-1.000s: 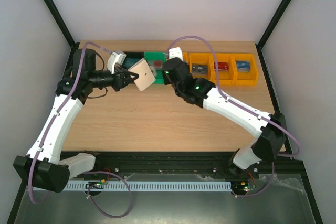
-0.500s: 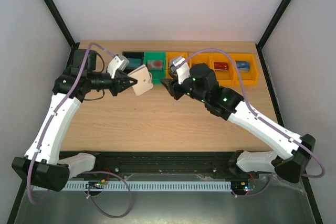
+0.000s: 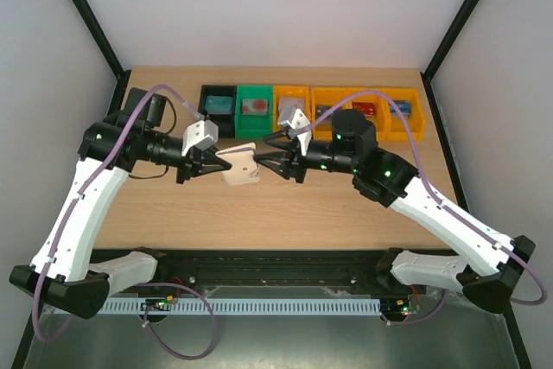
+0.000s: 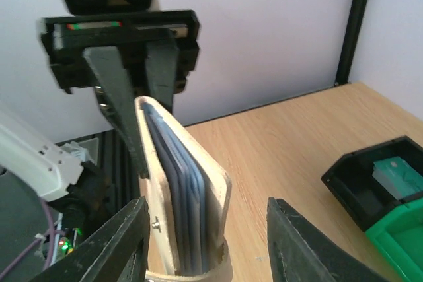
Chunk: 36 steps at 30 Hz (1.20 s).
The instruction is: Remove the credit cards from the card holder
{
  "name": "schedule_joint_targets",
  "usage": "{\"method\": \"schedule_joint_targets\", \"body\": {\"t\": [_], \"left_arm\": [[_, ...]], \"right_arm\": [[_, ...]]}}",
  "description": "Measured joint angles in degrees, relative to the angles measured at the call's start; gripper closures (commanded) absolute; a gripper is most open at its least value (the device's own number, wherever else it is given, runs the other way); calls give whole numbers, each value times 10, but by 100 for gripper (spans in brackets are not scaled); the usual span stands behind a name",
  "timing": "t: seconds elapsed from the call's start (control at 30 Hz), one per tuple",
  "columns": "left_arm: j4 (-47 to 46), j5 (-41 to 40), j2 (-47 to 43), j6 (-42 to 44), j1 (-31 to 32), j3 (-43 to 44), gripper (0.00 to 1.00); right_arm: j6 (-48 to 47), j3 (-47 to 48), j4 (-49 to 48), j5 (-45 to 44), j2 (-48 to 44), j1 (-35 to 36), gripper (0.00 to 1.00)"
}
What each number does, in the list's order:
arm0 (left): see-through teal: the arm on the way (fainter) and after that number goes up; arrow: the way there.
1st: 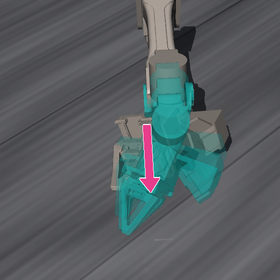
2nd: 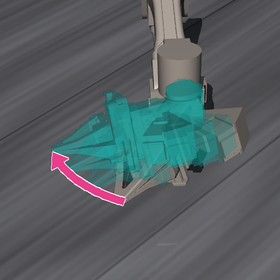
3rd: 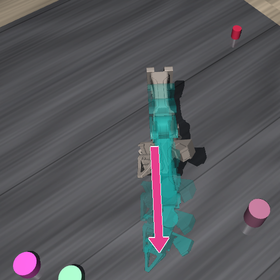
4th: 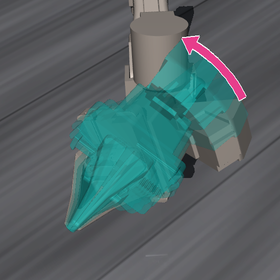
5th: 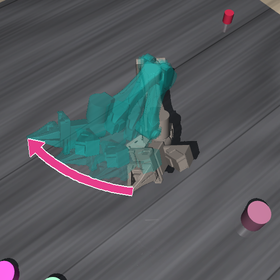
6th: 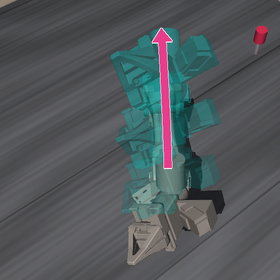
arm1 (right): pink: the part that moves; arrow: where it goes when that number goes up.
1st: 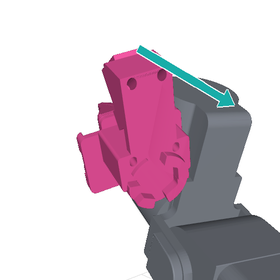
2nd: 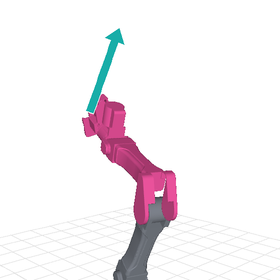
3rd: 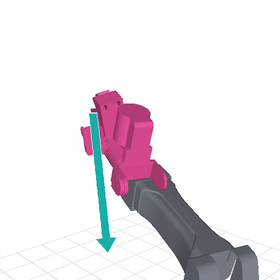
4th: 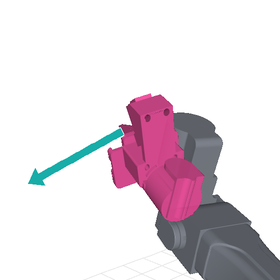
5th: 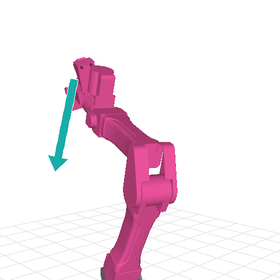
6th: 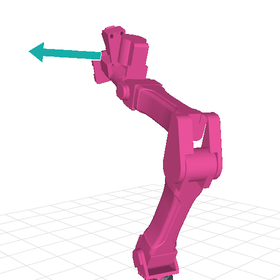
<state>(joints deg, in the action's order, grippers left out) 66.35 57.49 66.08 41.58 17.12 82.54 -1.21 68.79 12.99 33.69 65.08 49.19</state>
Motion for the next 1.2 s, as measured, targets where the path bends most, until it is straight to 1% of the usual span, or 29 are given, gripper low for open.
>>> {"method": "schedule_joint_targets", "body": {"t": [0.1, 0.23, 0.43, 0.57, 0.73, 0.9, 1.13, 1.2], "left_arm": [[11, 10, -1, 18, 2, 0, 98], [18, 13, -7, 31, 3, 0, 98], [31, 20, -11, 48, 3, 0, 98], [40, 23, -11, 64, 2, -1, 98], [54, 25, -9, 85, 2, -1, 98], [61, 22, -5, 82, 2, -1, 98], [85, 14, -5, 85, 2, -1, 98], [93, 11, -5, 88, 2, -1, 98]], "right_arm": [[-14, -5, 5, 19, -26, 0, 51], [-28, -4, 8, 24, -41, 0, 51], [-36, -2, 22, 28, -6, -1, 51], [-40, -2, 28, 29, -3, -1, 50], [-40, -1, 32, 35, 2, -1, 43], [-39, 0, 32, 46, 15, -5, 41], [-40, 2, 28, 88, 39, -13, 27], [-50, 3, 33, 97, 42, -14, 25]]}}
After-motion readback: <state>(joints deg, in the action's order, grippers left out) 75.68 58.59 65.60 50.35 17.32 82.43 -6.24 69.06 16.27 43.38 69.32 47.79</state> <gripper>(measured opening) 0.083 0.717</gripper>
